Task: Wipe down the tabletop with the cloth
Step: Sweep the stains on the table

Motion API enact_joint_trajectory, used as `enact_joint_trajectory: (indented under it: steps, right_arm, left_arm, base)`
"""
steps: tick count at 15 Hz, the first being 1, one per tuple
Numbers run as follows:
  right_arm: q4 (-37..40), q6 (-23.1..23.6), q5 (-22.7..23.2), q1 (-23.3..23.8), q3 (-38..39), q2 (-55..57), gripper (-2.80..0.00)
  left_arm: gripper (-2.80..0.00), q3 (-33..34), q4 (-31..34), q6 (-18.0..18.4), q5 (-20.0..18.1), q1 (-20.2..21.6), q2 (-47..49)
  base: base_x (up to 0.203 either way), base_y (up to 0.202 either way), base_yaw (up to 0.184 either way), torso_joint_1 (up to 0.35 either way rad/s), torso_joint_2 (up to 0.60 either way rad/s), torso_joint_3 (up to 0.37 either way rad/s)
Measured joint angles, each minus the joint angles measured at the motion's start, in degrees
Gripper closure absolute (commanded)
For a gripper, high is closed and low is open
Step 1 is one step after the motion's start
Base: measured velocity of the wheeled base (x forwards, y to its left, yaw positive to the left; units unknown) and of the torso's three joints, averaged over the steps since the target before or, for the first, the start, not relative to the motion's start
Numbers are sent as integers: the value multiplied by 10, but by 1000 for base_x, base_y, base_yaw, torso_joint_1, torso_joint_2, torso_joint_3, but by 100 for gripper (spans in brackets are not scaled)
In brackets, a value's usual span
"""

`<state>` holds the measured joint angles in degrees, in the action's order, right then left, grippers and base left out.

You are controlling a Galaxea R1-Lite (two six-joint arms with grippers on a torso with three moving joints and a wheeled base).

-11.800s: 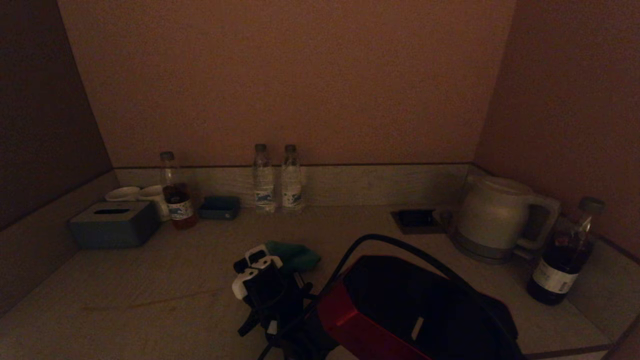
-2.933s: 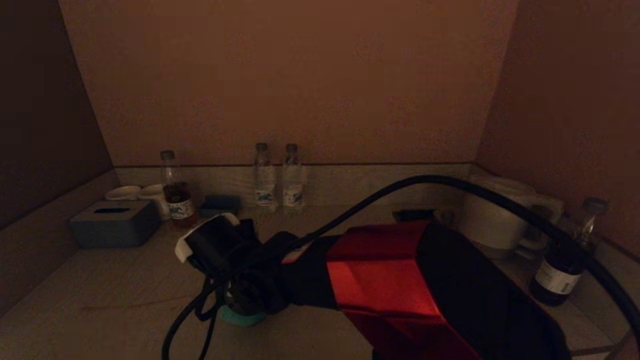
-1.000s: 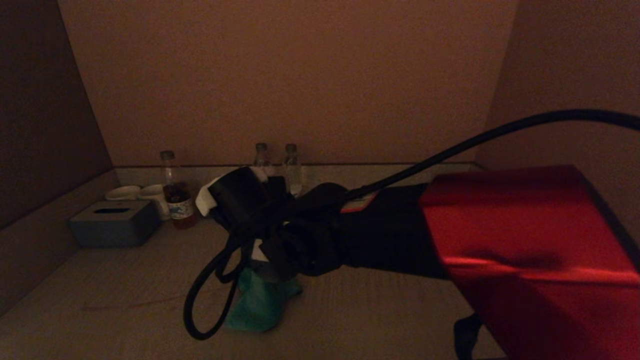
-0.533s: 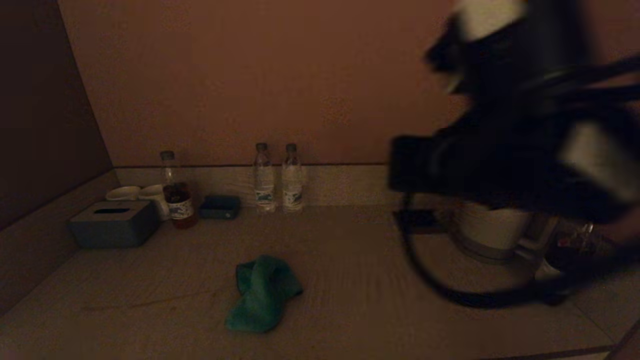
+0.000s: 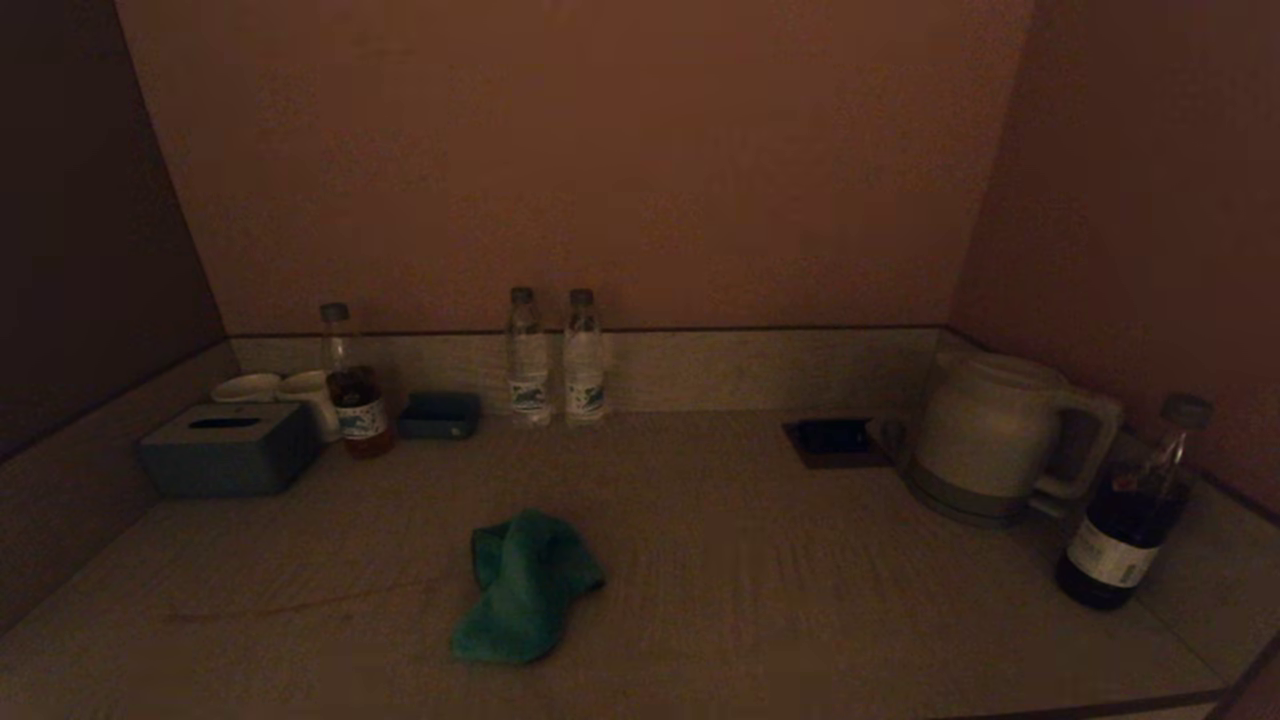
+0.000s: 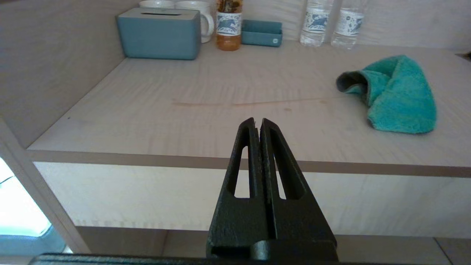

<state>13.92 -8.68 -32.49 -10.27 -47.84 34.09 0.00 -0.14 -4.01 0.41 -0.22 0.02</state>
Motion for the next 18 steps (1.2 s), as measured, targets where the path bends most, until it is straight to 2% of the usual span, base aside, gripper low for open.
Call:
enact_joint_trajectory:
  steps: [4,7,11,14,18]
  right_arm:
    - [-32,58,34,22,121,-121,0]
    - [-52,84,62,25,187,-166,0]
    - [-97,84,59,28,235,-180,0]
    - [-106,72,41,70,252,-185,0]
    - [-103,79,50,85,286,-234,0]
  left_arm:
    - [0,0,0,0,0,1,0]
    - [0,0,0,0,0,1,0]
    - [0,0,-1,2,0,1,0]
    - [0,0,-1,2,0,0,0]
    - [0,0,0,0,0,0,0]
  base:
    - [0,0,0,0,0,0]
    - [0,0,0,0,0,0]
    - [0,0,0,0,0,0]
    - [0,0,0,0,0,0]
    - [0,0,0,0,0,0]
